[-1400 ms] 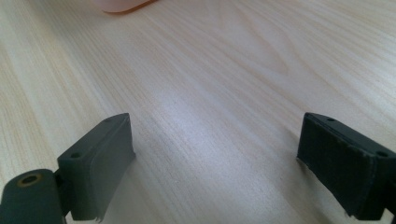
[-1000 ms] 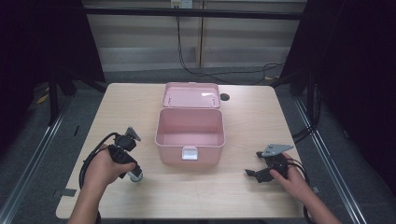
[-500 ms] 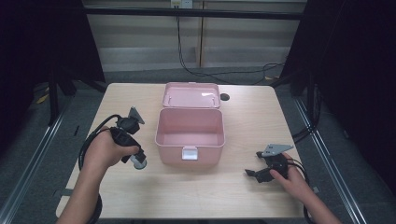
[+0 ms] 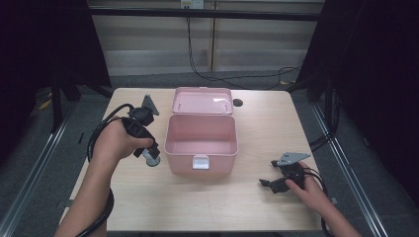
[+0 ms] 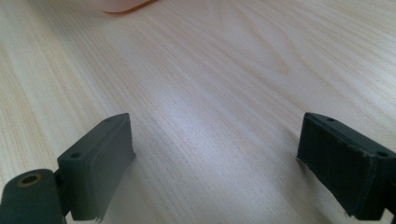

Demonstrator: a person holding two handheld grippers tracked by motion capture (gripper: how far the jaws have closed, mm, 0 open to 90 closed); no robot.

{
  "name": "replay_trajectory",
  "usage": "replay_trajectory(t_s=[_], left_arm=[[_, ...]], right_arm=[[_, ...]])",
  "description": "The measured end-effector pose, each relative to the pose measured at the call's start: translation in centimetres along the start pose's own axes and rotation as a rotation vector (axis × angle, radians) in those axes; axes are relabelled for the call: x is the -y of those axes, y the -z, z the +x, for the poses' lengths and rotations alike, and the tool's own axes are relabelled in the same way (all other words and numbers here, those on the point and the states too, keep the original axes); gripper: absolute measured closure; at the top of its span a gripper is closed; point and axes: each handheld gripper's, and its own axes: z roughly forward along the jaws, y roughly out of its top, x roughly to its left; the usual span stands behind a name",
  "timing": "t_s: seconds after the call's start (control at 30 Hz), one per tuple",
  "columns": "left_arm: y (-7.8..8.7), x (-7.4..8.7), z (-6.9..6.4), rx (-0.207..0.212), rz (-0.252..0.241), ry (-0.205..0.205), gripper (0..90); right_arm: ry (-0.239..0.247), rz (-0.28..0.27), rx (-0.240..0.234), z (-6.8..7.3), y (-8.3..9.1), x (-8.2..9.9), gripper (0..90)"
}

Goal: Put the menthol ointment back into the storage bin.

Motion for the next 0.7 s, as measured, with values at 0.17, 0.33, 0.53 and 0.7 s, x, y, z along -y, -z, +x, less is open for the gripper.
replay_trajectory(t_s=[0.17,0.33,0.53,0.7], left_arm=[[0.9,-1.1,-0.4,-0.003,-0.007,-0.001,50.4],[1.3,-2.3,-0.8,-0.003,-0.019,-0.006,50.4],[1.5,-4.0,-1.4,-0.011,-0.035,0.0,50.3],[1.1,-5.3,-1.9,-0.019,-0.051,0.006,50.4]], right_arm=[[0.0,0.0,0.0,0.0,0.0,0.0,10.0],[0.0,0.0,0.0,0.0,0.0,0.0,9.9],[0.0,0.0,0.0,0.0,0.0,0.0,10.0],[0.0,0.0,0.0,0.0,0.0,0.0,10.0]])
